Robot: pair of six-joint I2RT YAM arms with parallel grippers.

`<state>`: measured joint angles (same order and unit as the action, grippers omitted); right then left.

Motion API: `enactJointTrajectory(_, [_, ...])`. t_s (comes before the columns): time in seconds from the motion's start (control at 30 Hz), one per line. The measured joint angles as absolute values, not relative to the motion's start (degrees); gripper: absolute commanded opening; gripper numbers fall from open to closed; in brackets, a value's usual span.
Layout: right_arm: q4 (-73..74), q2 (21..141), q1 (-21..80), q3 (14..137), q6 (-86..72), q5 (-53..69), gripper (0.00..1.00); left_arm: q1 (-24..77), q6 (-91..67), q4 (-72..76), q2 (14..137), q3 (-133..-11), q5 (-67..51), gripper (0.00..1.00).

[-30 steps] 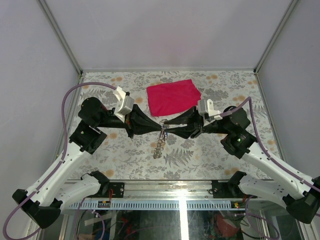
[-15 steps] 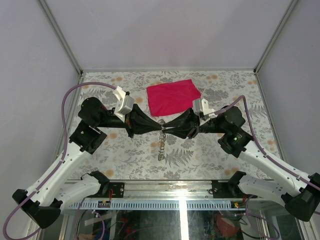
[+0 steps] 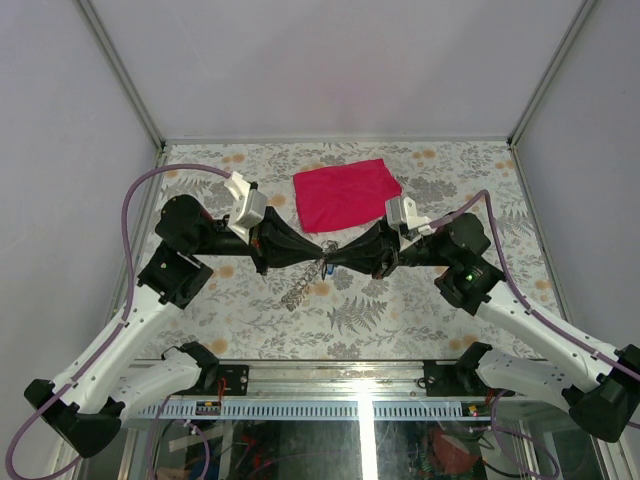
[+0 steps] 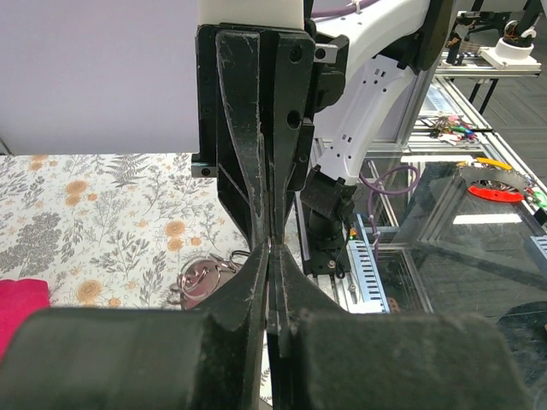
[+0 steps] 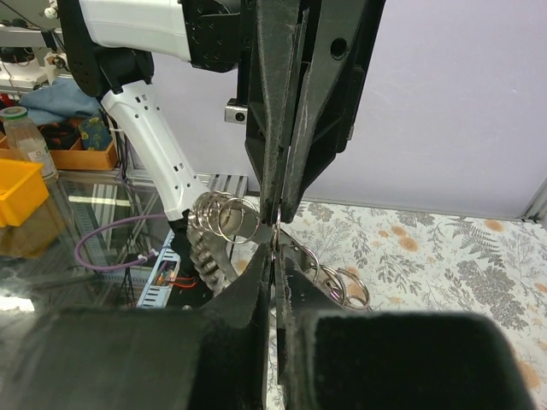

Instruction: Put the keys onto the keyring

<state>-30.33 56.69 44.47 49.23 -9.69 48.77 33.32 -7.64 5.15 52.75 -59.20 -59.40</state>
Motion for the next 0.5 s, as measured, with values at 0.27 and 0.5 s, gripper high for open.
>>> enactJointTrajectory(0.27, [-15.0, 56.6, 44.5, 54.8, -4.3, 48.3, 0.00, 33.3, -5.3, 3.4, 52.6, -59.2, -57.4, 0.22])
enactJointTrajectory(0.5, [8.5, 56.6, 44.5, 65.3, 4.9, 45.4, 0.00, 33.3, -3.3, 2.1, 52.4, -59.2, -55.7, 0.29])
